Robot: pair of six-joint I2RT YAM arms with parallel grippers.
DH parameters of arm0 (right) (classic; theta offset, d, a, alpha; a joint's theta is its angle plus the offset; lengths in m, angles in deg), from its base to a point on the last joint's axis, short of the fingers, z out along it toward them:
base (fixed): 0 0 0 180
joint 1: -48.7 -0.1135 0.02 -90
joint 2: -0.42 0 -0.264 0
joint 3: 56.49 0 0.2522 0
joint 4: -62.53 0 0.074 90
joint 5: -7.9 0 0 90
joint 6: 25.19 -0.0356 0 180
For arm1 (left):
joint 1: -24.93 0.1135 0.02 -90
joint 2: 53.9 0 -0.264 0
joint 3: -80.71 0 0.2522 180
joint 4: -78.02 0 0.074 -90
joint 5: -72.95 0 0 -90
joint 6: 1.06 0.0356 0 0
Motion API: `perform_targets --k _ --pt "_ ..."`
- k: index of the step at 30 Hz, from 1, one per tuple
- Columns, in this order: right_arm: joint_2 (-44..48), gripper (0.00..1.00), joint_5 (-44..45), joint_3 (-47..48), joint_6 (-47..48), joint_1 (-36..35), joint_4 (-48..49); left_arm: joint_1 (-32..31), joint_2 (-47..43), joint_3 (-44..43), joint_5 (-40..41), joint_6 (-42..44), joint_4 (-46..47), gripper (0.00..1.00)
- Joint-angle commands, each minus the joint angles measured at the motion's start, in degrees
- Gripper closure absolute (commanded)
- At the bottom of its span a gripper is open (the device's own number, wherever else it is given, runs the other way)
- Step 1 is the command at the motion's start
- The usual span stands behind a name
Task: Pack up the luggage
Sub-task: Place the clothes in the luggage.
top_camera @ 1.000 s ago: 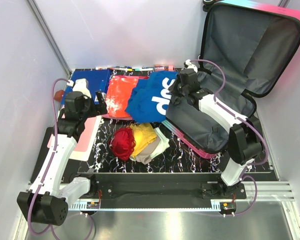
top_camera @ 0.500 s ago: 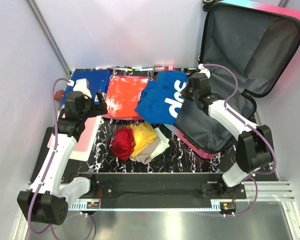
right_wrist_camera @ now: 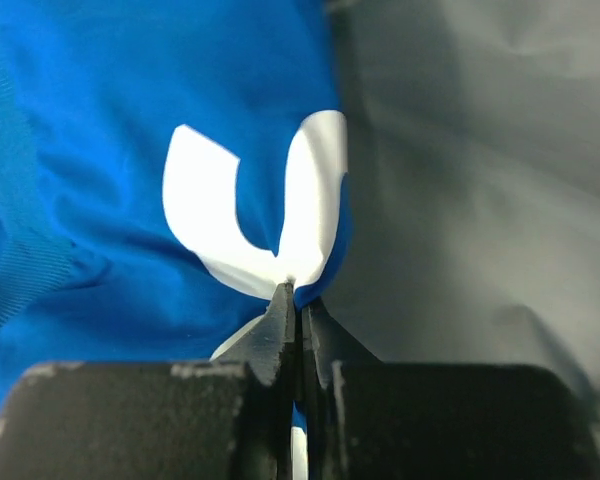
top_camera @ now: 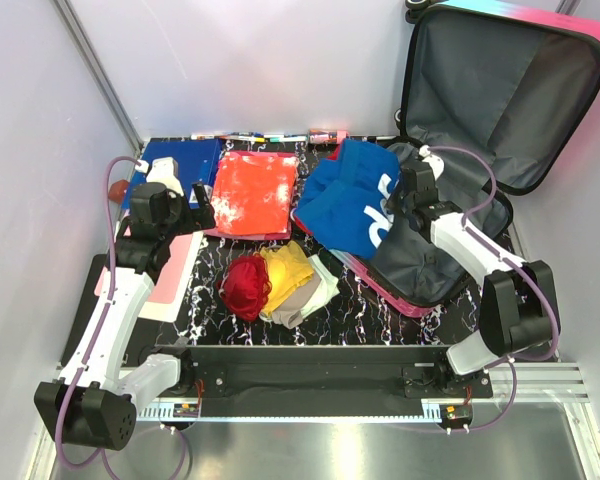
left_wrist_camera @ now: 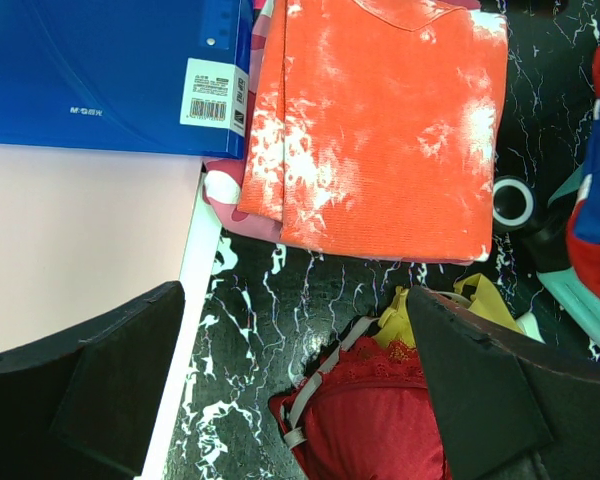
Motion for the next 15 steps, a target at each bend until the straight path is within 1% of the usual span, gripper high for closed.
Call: perform_targets --k 1,8,15 --pt "2.8 1.0 7.9 -2.2 1.4 1.4 -0.5 -0.2 0.0 0.0 -0.9 0.3 2.1 0.01" --pt "3.1 1.0 12.9 -5.0 1.4 2.6 -0.7 -0.3 0.1 0.1 -0.9 0.3 2.1 0.01" --pt "6.4 1.0 16.2 -7.9 1.1 5.6 -4.5 -1.1 0.6 0.2 -0.8 0.4 2.1 0.01"
